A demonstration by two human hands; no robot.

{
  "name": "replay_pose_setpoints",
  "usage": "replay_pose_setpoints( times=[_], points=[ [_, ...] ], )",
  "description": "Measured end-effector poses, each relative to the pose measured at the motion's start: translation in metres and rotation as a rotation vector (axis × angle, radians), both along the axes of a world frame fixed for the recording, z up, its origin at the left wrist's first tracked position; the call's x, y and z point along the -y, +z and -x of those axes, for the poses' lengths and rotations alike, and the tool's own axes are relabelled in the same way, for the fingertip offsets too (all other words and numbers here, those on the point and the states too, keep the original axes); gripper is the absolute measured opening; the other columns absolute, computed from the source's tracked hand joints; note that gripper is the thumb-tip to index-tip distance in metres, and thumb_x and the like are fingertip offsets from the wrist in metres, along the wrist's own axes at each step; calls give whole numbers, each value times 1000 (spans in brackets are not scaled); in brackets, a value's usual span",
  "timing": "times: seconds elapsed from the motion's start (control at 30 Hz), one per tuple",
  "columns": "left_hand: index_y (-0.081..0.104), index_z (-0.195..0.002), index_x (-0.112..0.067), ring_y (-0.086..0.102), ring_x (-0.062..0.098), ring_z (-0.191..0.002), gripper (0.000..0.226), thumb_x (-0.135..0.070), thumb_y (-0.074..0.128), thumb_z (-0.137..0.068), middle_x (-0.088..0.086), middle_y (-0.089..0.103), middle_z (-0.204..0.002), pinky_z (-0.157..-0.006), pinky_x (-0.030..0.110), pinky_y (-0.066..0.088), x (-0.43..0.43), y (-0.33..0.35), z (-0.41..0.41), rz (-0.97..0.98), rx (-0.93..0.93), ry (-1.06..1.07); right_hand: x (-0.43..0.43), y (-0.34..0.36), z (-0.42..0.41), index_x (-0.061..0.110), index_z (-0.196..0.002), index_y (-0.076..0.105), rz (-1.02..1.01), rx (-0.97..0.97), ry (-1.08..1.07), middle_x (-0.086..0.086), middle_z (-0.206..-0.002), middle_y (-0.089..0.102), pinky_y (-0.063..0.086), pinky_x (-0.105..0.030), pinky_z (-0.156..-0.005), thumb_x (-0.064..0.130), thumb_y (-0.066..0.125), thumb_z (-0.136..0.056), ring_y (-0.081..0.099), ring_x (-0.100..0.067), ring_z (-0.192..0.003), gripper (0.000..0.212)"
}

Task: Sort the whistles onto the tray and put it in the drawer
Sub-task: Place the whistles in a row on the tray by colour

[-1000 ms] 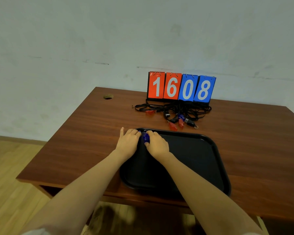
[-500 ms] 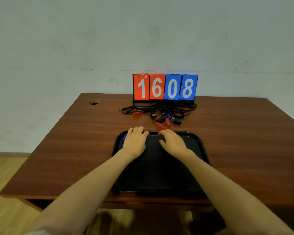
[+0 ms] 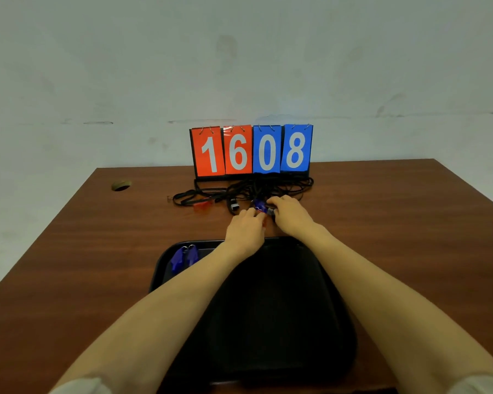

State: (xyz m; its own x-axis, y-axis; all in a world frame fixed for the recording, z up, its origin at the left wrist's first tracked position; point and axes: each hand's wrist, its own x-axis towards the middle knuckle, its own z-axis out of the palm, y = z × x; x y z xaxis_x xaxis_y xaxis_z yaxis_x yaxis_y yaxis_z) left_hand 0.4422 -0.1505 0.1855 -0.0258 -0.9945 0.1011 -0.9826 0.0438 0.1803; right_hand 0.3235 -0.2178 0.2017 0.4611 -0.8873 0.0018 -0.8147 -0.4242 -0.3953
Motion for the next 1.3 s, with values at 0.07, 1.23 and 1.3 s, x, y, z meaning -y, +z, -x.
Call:
replay_pose_setpoints(
  times=[0.07, 1.23, 1.3],
  points=[
    [41, -139, -15, 41, 31, -124, 43, -24, 44, -97, 11, 46, -135, -101, 41, 35, 13, -7, 0, -12, 36, -10, 15, -2, -8, 17, -140, 41, -22, -28, 34, -14, -137, 43, 41, -42, -102, 11, 40, -98, 39, -32, -126, 43],
    [52, -128, -24, 44, 31, -117, 37, -12, 46, -94, 7, 58, -127, -104, 41, 27, 12, -12, -8, -88, 71, 93, -31, -30, 18, 19, -133, 48, 241, 63, -79, -4, -122, 54, 35, -34, -99, 22, 50, -95, 44, -24, -119, 38],
    [56, -122, -24, 48, 29, -114, 32, -13, 48, -93, 6, 61, -123, -106, 39, 27, 7, -9, -6, -50, 44, 92, -38, -31, 26, 20, -132, 48, 230, 47, -102, -4, -121, 54, 35, -34, -98, 23, 49, -95, 45, -24, -118, 38]
  ],
)
